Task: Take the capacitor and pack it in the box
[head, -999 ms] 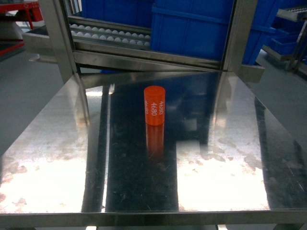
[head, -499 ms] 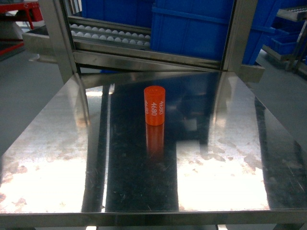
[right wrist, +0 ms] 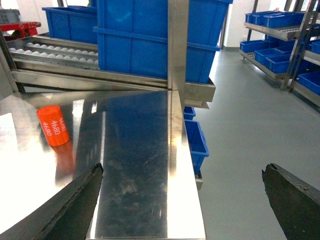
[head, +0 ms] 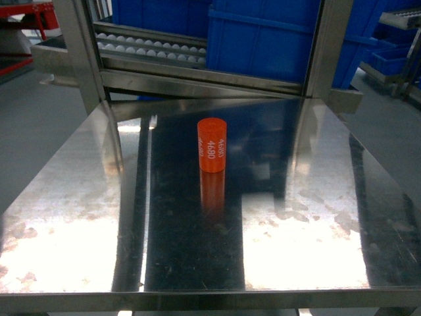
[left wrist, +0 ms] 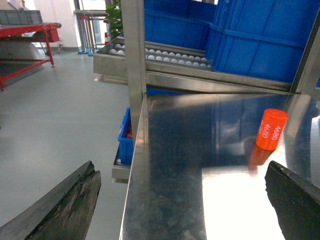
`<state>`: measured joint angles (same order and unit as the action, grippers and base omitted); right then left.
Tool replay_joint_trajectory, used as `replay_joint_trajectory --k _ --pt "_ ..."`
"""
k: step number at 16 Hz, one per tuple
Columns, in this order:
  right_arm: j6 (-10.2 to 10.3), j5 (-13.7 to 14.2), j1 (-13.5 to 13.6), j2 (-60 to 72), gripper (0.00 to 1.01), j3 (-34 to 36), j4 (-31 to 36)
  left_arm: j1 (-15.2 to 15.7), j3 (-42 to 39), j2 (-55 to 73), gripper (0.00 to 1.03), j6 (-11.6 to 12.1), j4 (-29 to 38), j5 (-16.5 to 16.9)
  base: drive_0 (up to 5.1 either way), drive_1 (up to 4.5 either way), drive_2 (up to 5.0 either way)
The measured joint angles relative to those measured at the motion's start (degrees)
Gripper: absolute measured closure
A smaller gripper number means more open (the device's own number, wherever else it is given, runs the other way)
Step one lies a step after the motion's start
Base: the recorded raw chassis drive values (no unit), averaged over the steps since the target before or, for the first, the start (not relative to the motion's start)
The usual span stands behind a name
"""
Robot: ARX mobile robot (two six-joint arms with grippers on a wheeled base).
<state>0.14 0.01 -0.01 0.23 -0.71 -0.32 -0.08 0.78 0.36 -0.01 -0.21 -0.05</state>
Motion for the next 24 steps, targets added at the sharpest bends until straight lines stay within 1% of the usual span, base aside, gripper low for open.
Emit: replay_joint_trajectory --k 24 --pt "0.0 0.0 0.0 0.0 0.03 0.0 0.0 0.0 0.0 0.0 0.05 0.0 0.0 0.0 0.0 0.00 0.0"
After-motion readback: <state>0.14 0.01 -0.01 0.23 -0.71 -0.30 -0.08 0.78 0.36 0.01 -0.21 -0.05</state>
